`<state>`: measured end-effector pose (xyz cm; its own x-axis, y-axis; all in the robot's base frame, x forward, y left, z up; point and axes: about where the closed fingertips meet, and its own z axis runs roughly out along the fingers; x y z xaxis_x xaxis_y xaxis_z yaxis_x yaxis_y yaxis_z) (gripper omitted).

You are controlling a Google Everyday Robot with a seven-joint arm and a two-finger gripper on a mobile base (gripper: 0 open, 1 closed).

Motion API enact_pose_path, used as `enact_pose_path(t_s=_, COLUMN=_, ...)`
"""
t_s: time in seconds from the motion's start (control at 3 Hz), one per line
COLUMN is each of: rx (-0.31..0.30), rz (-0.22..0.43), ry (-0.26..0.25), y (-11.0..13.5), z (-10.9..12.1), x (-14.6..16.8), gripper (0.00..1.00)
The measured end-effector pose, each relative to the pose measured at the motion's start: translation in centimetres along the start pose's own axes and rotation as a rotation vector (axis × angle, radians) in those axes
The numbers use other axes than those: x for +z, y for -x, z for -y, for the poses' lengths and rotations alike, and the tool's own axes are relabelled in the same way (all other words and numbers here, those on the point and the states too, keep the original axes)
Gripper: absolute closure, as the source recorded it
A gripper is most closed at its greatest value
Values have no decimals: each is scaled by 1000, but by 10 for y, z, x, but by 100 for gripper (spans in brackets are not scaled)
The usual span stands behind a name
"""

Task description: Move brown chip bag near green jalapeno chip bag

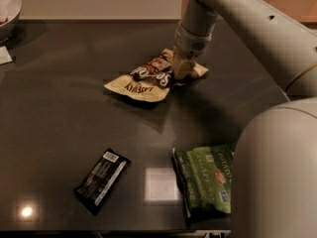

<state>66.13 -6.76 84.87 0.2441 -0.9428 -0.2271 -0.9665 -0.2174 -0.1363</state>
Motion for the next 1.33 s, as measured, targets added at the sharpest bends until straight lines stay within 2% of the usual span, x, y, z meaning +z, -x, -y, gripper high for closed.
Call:
enact_pose_path(t_s=0.33, rx=2, rz=-16, ry=-18, y=2, z=-22, x=-18, gripper=100)
enact_pose_path(t_s=1.33, rx=67, rz=-67, ry=-35, y=1, z=-116, x=-83, gripper=100)
